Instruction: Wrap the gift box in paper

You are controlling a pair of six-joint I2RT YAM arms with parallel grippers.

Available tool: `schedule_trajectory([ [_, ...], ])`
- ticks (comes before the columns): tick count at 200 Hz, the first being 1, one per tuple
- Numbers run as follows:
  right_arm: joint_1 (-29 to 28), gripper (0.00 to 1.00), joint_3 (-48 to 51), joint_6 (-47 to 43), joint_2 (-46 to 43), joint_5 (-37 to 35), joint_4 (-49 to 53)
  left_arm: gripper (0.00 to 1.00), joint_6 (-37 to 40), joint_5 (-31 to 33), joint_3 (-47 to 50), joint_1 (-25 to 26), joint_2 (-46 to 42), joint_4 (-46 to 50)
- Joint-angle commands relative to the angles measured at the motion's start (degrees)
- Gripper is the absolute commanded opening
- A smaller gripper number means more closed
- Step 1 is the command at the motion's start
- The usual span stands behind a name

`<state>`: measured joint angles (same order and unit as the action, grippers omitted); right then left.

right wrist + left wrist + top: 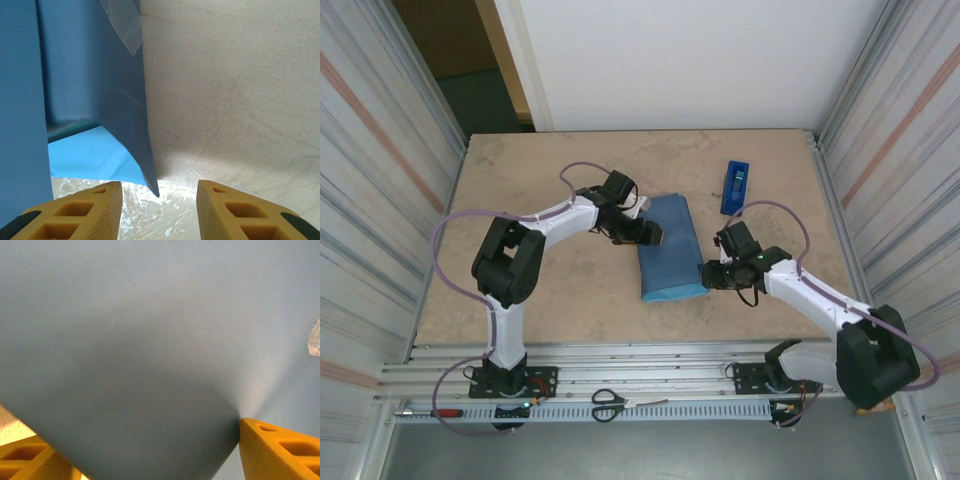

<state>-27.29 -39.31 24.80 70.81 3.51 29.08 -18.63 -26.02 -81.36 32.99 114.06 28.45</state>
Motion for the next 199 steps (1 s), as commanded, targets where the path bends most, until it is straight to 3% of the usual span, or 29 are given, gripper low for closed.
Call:
schedule_trajectory([
  [1, 0.08, 0.44, -2.70, -2.33, 2.93, 0.86, -2.10, 0.76, 4.74, 7.61, 3.34, 0.56, 4.21, 8.20],
  [75, -0.53, 0.43, -3.93, -4.58, 10.79, 0.70, -7.10, 0.76, 4.91, 7.50, 3.40, 0.51, 4.33, 8.46],
  [138, -1.54, 0.29, -3.77, -4.67, 13.91, -2.54, -8.70, 0.75, 5.19, 7.57, 3.23, 0.49, 4.42, 8.64],
  [171, -1.84, 0.28, -3.98, -4.34, 14.99, -3.47, -8.60, 0.75, 5.44, 7.57, 3.36, 0.41, 4.50, 8.82],
  [199, -2.19, 0.21, -4.63, -3.42, 15.85, -5.37, -7.88, 0.75, 5.36, 7.62, 3.33, 0.41, 4.66, 8.77],
])
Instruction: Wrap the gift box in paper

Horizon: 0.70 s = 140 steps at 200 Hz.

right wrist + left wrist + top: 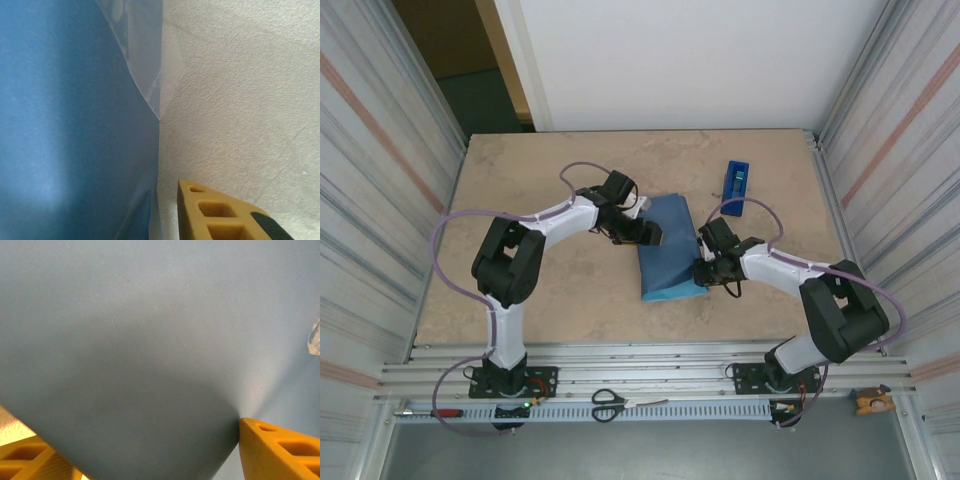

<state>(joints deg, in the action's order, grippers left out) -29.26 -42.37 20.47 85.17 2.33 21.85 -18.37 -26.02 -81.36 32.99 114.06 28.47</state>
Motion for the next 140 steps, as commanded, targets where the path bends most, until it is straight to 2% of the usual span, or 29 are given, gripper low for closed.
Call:
schedule_trajectory([
  [1, -0.25, 0.21, -1.57, 0.94, 1.49, -4.23, -0.65, 0.75, 5.10, 7.64, 3.37, 0.41, 4.62, 8.73],
  [69, -1.79, 0.03, -1.84, 2.64, 2.34, -6.72, 0.21, 0.75, 5.16, 7.70, 3.27, 0.24, 4.59, 8.93],
  [80, -1.86, 0.03, -1.60, 2.64, 2.16, -6.77, 0.29, 0.75, 5.14, 7.67, 3.32, 0.23, 4.52, 8.97],
  [103, -2.06, 0.06, -1.49, 2.88, 1.13, -7.21, 1.53, 0.75, 5.27, 7.68, 3.33, 0.23, 4.46, 8.97],
  [140, -2.62, 0.23, -0.12, 4.65, -1.46, -8.87, 3.66, 0.75, 5.25, 7.59, 3.36, 0.23, 4.50, 8.97],
])
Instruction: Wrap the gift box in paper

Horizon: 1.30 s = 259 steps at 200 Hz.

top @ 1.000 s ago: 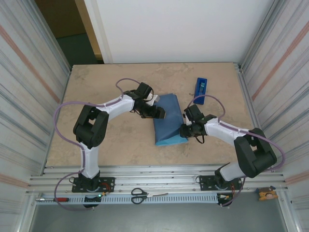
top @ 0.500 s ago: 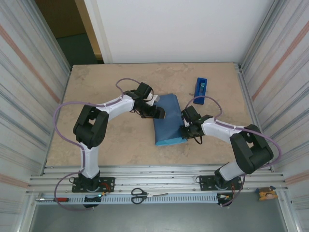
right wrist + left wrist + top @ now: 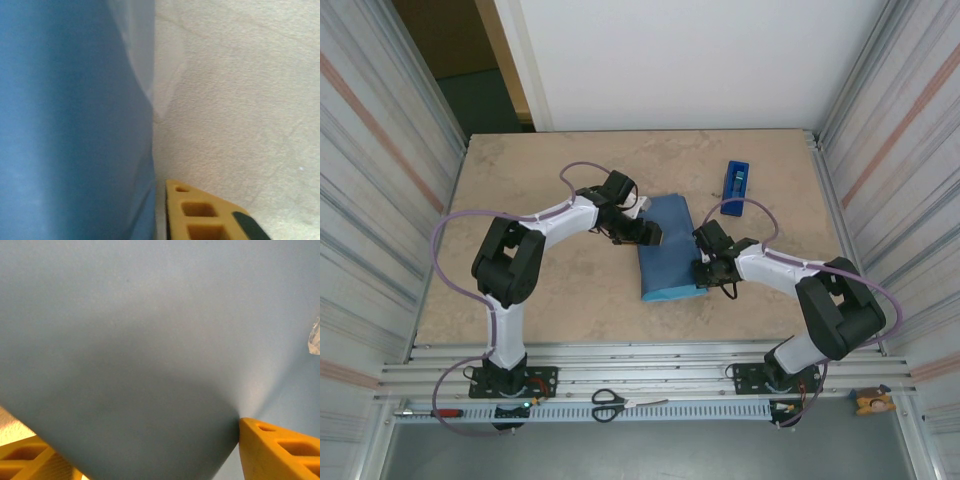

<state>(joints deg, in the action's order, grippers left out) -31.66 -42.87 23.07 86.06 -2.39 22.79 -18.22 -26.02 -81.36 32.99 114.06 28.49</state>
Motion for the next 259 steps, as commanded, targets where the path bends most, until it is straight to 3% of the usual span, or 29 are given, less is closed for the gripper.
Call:
schedule_trajectory([
  [1, -0.19, 0.23, 0.44, 2.06, -2.42, -4.08, 2.75, 0.75, 5.11, 7.62, 3.34, 0.23, 4.50, 8.95],
  [14, -0.28, 0.23, 0.91, 2.74, -2.84, -3.96, 3.52, 0.75, 5.12, 7.53, 3.33, 0.23, 4.50, 8.95],
  [54, -0.45, 0.10, 2.49, 2.93, -3.07, -1.92, 2.70, 0.75, 5.12, 7.39, 3.48, 0.23, 4.60, 8.91],
  [77, -0.53, 0.14, 1.95, 2.80, -2.40, -1.51, 3.08, 0.75, 5.12, 7.22, 3.43, 0.23, 4.64, 8.87],
  [98, -0.75, 0.23, 1.72, 2.94, -2.21, -1.20, 3.58, 0.75, 5.12, 7.26, 3.49, 0.23, 4.50, 8.86],
  [124, -1.18, 0.24, 1.85, 3.28, -2.57, -1.39, 4.21, 0.75, 5.21, 7.28, 3.49, 0.22, 4.51, 8.95],
  [156, -1.15, 0.07, 2.08, 3.31, -2.48, -1.06, 4.04, 0.75, 5.12, 7.13, 3.40, 0.23, 4.54, 8.86],
  [183, -1.13, 0.03, 2.07, 3.07, -2.37, -0.51, 3.85, 0.75, 5.17, 7.15, 3.40, 0.23, 4.35, 8.97],
  [199, -1.27, 0.06, 2.01, 3.36, -2.48, -1.06, 4.17, 0.75, 5.25, 7.15, 3.40, 0.23, 4.33, 9.04],
  [234, -1.58, 0.26, 2.17, 4.09, -4.75, -1.73, 5.73, 0.75, 5.32, 7.16, 3.34, 0.21, 4.33, 9.13],
  [259, -1.63, 0.22, 2.53, 4.44, -4.70, -1.42, 5.95, 0.75, 5.47, 7.17, 3.26, 0.23, 4.42, 9.21],
])
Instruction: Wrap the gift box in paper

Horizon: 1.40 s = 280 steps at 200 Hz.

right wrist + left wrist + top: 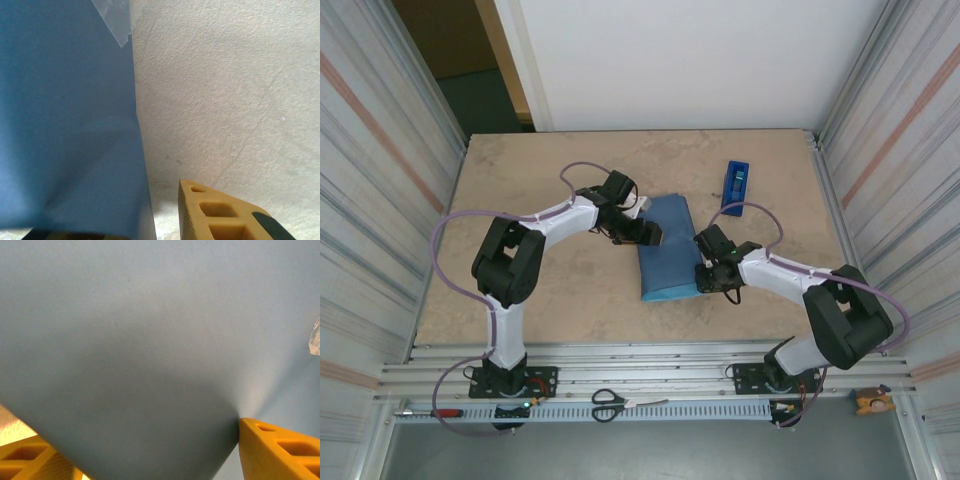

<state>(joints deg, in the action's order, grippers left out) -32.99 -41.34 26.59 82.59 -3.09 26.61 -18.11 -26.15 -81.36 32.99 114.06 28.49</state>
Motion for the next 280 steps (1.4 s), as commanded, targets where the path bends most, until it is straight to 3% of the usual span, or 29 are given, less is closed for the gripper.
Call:
schedule_trajectory([
  [1, -0.31, 0.22, 1.00, 0.92, -1.12, -0.70, 2.13, 0.75, 5.36, 7.28, 3.29, 0.23, 4.42, 9.21],
  [11, -0.28, 0.13, 1.24, 0.94, -0.50, 0.27, 1.77, 0.75, 5.36, 7.26, 3.28, 0.23, 4.42, 9.21],
  [30, -0.52, 0.06, 1.69, 1.30, 0.13, 0.68, 1.04, 0.75, 5.36, 7.17, 3.24, 0.22, 4.42, 9.21],
  [50, -0.52, 0.05, 1.74, 1.30, 0.04, 0.81, 0.85, 0.75, 5.36, 7.23, 3.14, 0.23, 4.29, 9.39],
  [78, -0.86, 0.20, 0.94, 1.30, -2.51, -0.94, 2.66, 0.75, 5.37, 7.39, 3.11, 0.23, 4.18, 9.48],
  [96, -0.65, 0.35, 0.78, 1.83, -5.81, -2.44, 4.71, 0.75, 5.36, 7.40, 3.06, 0.21, 4.15, 9.48],
  [169, 7.24, 0.42, 0.69, 2.95, -15.36, -2.53, 12.01, 0.75, 5.01, 7.44, 2.62, 0.23, 3.65, 9.48],
  [191, 11.28, 0.46, 0.29, 2.82, -18.82, 3.40, 11.02, 0.75, 5.09, 7.46, 2.44, 0.23, 3.45, 9.74],
  [230, 14.37, 0.75, -1.79, 3.33, -19.61, 19.45, 1.06, 0.77, 4.46, 6.43, 1.08, 0.23, 2.58, 9.92],
  [260, 15.70, 0.79, -7.37, 3.06, -9.73, 26.86, -0.76, 0.80, 3.12, 4.50, -1.96, -0.28, 2.35, 11.23],
  [280, 16.06, 0.78, -10.16, 2.53, -4.38, 27.48, -1.39, 0.82, 2.21, 3.17, -3.61, -0.56, 1.62, 11.28],
])
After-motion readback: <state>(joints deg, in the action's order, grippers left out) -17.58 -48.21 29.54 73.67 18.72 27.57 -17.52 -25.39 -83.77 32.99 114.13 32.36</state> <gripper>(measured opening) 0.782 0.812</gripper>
